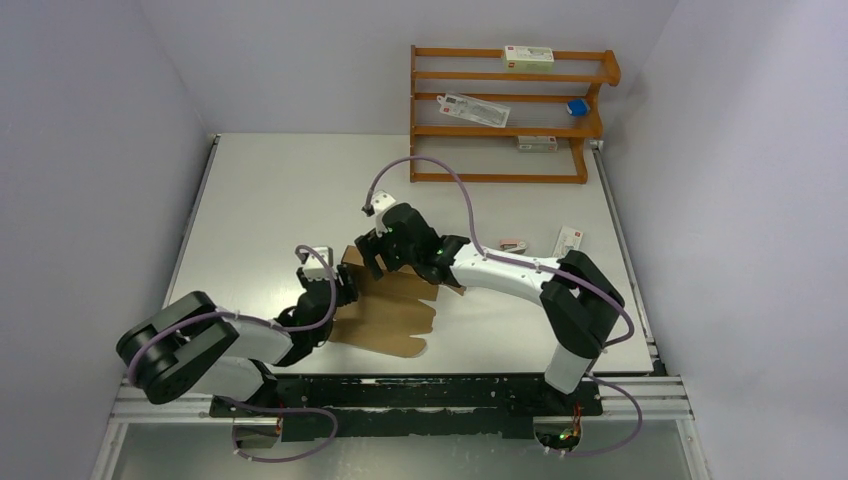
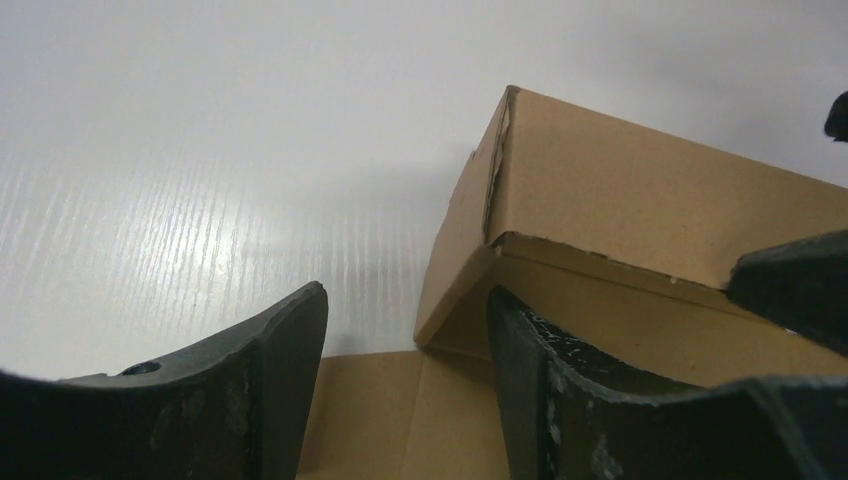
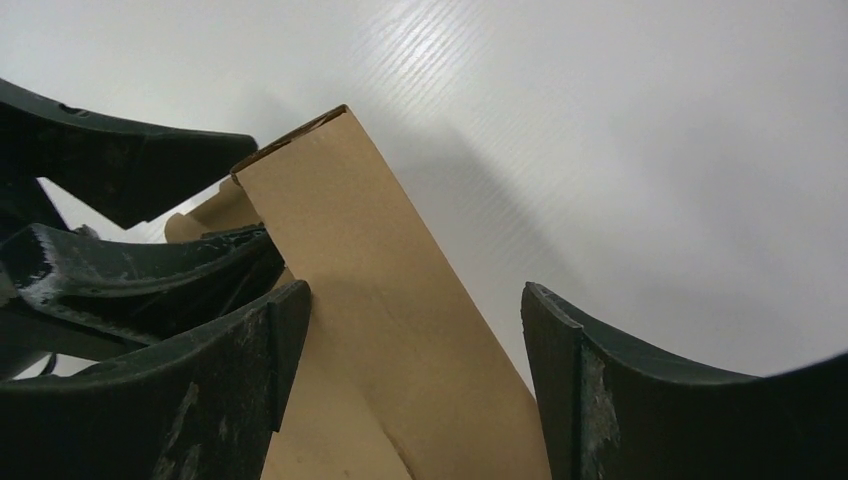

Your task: Fold the paper box

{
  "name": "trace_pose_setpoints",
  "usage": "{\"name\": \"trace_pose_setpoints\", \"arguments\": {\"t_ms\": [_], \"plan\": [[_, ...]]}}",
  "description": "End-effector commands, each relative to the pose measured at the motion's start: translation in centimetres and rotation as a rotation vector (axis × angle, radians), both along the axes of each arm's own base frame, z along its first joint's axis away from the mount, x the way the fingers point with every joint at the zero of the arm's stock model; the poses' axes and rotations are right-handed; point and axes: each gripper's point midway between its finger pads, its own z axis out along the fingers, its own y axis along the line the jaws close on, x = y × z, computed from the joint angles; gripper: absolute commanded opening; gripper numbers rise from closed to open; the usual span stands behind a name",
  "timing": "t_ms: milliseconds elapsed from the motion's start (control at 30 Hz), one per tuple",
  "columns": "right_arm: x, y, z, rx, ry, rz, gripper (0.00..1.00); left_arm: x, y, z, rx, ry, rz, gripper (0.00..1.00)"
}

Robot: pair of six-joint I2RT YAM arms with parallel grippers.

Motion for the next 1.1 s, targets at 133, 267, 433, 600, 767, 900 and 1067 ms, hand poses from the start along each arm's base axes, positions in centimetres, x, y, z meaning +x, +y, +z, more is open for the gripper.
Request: {"name": "trace_pose_setpoints", "arguments": {"t_ms": [133,267,433,600,767,900,1067], "plan": [[-0.4,1.4,-0.2,0.021,0.055,0.073,0.8,2.3,-1.0,1.9,-0.051,-0.097,0.041,0.58],[-0.6,1.5,-0.9,0.009,0.075,0.092,0.8,2.6,-1.0,1.5,-0.049,-0.108,0.054,0.51],[-0.9,1.5,-1.0,0.013,0.092,0.106,0.79,2.9,-0.9,1.0,-0.055,-0.111,0.078,0.34],[-1.1,1.4,-1.2,0.011,0.106,0.107,0.79,3.1,-0.9,0.6,-0.055,-0.119,0.095,0.24],[-1.4,1.4,-1.5,0.007,0.121,0.116,0.79,3.1,-0.4,-0.1,-0.026,-0.101,0.143,0.17],[-1.5,1.6,-1.6,0.01,0.13,0.125,0.79,3.0,-0.4,-0.5,0.001,-0.092,0.163,0.17],[-1.3,1.4,-1.0,0.014,0.117,0.113,0.78,2.8,-1.2,0.1,-0.016,-0.116,0.119,0.24]]}}
